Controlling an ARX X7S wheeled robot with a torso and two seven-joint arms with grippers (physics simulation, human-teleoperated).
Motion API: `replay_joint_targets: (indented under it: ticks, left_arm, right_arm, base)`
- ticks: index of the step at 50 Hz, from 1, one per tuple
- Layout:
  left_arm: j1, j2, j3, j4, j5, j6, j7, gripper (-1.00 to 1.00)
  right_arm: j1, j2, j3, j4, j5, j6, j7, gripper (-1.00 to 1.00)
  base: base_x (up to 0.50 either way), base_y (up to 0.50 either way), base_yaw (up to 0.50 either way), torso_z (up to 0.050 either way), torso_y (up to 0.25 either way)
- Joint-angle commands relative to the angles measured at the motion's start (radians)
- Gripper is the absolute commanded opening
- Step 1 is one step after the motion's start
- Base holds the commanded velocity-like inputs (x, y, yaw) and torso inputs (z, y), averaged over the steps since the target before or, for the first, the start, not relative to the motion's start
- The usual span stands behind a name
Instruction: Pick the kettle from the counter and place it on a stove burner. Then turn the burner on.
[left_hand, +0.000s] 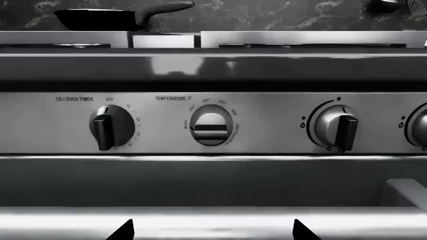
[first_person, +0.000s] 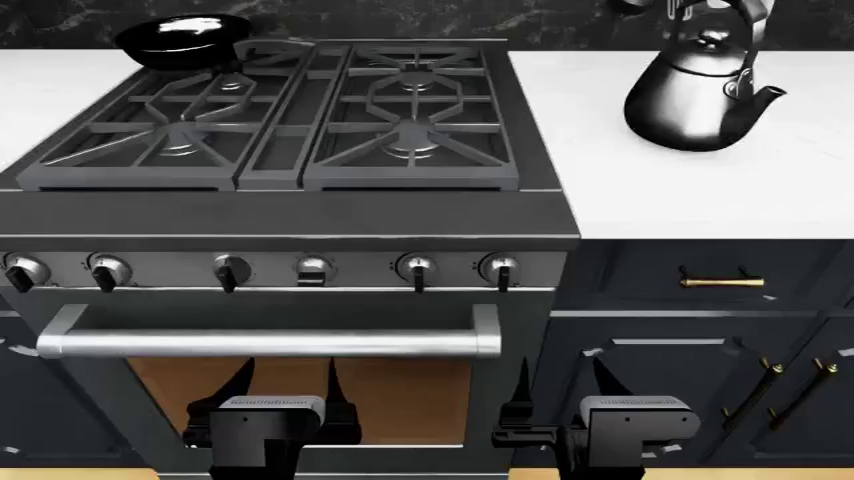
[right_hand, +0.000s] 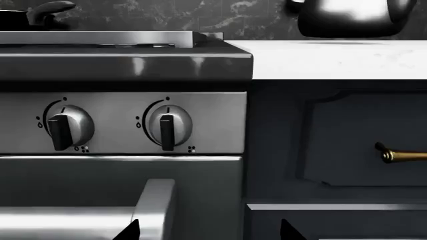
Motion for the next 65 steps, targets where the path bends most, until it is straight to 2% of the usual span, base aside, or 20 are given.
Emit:
replay_joint_targets:
  ticks: [1, 18, 65]
  left_arm:
    - [0.0, -0.015, 0.017, 0.0, -0.015, 0.0, -0.021, 1.0]
    - [-0.008, -0.056, 0.065, -0.004, -0.059, -0.006, -0.073, 1.0]
    - [-0.018, -0.108, 0.125, -0.012, -0.113, 0.001, -0.145, 1.0]
  right_arm:
    - [0.0, 0.016, -0.018, 0.0, 0.017, -0.001, 0.02, 1.0]
    - [0.004, 0.058, -0.072, 0.002, 0.046, 0.007, 0.07, 1.0]
    - [0.013, 0.11, -0.131, 0.007, 0.108, 0.003, 0.133, 1.0]
  base:
    - [0.0, 0.0, 0.0, 0.0, 0.0]
    - [0.0, -0.05, 0.0, 0.0, 0.0]
    - [0.0, -0.29, 0.0, 0.0, 0.0]
